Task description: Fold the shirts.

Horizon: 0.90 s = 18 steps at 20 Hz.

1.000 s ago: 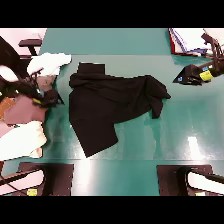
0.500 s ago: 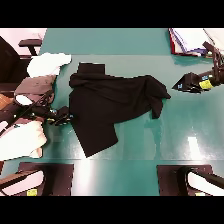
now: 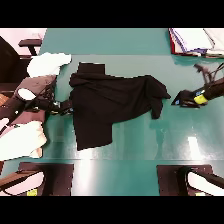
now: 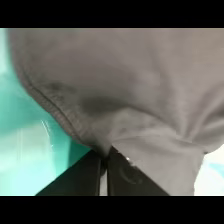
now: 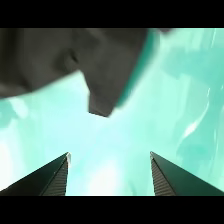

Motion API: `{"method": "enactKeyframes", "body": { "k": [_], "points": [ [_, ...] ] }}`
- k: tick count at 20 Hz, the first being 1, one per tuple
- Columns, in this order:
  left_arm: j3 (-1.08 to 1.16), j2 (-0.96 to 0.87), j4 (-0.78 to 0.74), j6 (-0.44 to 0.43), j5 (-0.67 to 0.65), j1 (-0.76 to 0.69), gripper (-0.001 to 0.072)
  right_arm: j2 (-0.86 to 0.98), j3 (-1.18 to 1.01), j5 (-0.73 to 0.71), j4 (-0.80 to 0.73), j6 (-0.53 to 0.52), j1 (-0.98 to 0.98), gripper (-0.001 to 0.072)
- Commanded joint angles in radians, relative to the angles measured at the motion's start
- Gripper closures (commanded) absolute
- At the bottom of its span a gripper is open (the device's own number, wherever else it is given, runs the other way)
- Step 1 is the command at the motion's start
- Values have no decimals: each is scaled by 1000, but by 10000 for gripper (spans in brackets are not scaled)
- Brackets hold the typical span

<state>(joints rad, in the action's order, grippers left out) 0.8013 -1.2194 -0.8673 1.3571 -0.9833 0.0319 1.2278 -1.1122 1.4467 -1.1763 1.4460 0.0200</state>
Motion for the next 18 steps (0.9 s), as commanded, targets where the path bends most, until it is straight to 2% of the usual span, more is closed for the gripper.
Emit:
{"method": "enactKeyframes", "body": {
  "k": [1,4,6,8,9,11,13,16,18],
  "points": [
    [73,7,8,-3,-28,-3,681,42,156,-84,6,1,43,135],
    [76,7,10,-3,-31,-3,681,124,209,-219,89,1,123,138],
    [76,7,9,-3,-39,-3,681,166,208,-294,113,4,166,191],
    [76,7,9,-3,-39,-3,681,195,194,-340,112,14,196,212],
    [76,7,9,-3,-36,-3,681,209,182,-345,111,18,203,261],
    [76,7,10,-3,-33,-3,681,225,164,-346,111,18,213,438],
    [80,9,9,-4,-40,-3,681,219,144,-345,109,18,220,696],
    [137,89,-1,-3,-48,14,683,126,52,-321,73,17,216,693],
    [251,188,-1,-3,-74,61,682,29,-75,-279,23,17,187,693]
  ]
}}
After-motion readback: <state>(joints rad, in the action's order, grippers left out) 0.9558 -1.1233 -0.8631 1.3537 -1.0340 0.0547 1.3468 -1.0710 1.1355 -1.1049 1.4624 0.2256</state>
